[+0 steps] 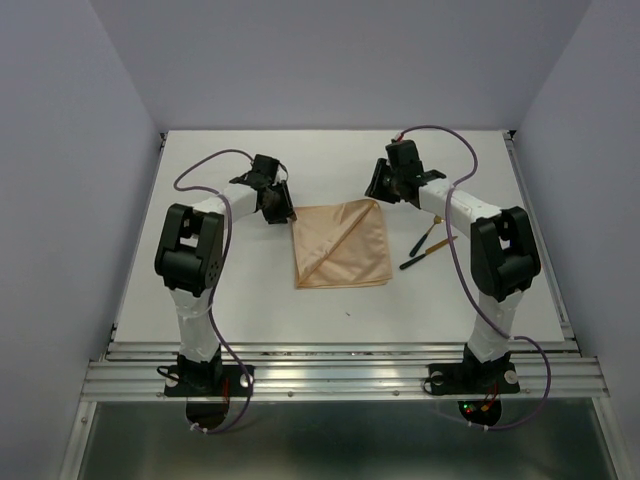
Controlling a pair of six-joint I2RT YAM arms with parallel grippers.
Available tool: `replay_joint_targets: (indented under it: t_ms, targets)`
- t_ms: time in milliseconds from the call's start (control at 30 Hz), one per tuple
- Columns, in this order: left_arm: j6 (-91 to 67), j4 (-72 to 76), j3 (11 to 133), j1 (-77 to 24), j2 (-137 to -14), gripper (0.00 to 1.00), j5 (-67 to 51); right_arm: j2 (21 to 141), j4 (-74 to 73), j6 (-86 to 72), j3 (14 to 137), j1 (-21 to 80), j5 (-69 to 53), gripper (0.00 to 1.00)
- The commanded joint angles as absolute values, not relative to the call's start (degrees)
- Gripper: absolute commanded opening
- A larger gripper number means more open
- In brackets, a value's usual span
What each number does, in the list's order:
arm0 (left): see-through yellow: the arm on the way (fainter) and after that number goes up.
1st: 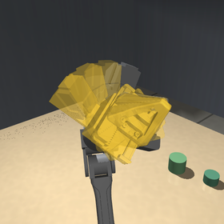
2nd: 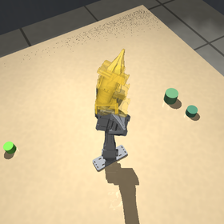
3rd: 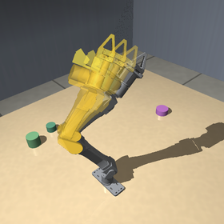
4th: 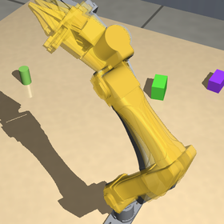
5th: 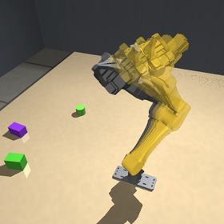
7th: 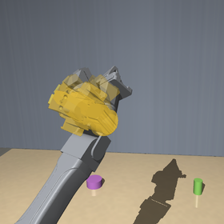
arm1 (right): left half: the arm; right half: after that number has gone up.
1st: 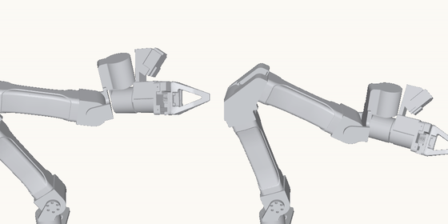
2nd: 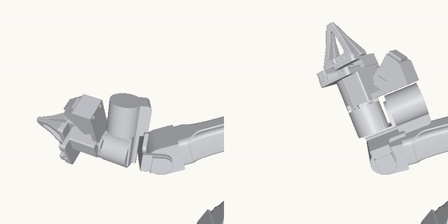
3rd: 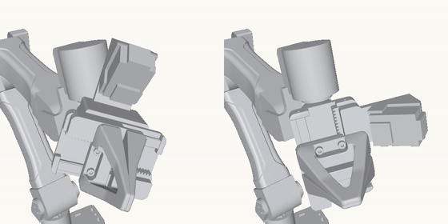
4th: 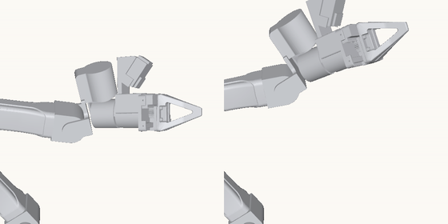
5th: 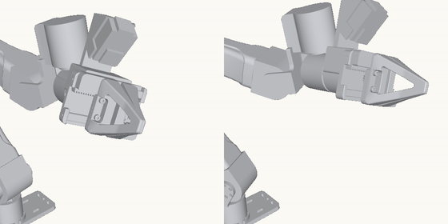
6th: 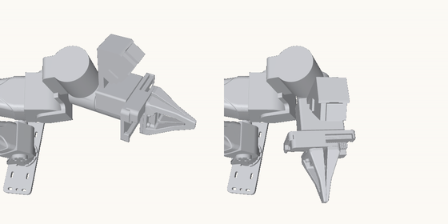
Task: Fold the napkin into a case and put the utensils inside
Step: Smooth out the upper triangle-folded napkin at the center of the board.
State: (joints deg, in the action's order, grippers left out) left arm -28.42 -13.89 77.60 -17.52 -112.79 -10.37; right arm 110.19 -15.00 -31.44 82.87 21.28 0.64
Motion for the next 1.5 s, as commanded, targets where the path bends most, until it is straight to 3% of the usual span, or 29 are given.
replay_joint_targets:
  t_ms: [0, 433, 700, 1267, 1467]
  targets:
    - [-26.72, -13.01, 80.77, -17.31, -113.81, 0.42, -11.25, 107.05, -14.41, -30.50, 82.35, 20.83, 1.58, 0.36]
    - [-26.37, -12.48, 82.44, -17.31, -116.02, 0.23, -14.94, 106.88, -14.59, -30.23, 82.44, 20.83, 1.93, 0.36]
    - [-26.28, -12.48, 83.23, -17.31, -115.40, 0.00, -15.38, 106.96, -14.59, -30.32, 82.53, 20.83, 1.50, 0.36]
    - [-26.72, -12.30, 86.13, -17.31, -118.12, 0.00, -16.08, 110.91, -14.68, -29.62, 84.20, 20.83, -4.92, 0.36]
    - [-26.63, -12.30, 86.75, -17.31, -118.91, 0.00, -16.52, 113.81, -14.59, -29.71, 85.69, 21.36, -4.75, 0.31]
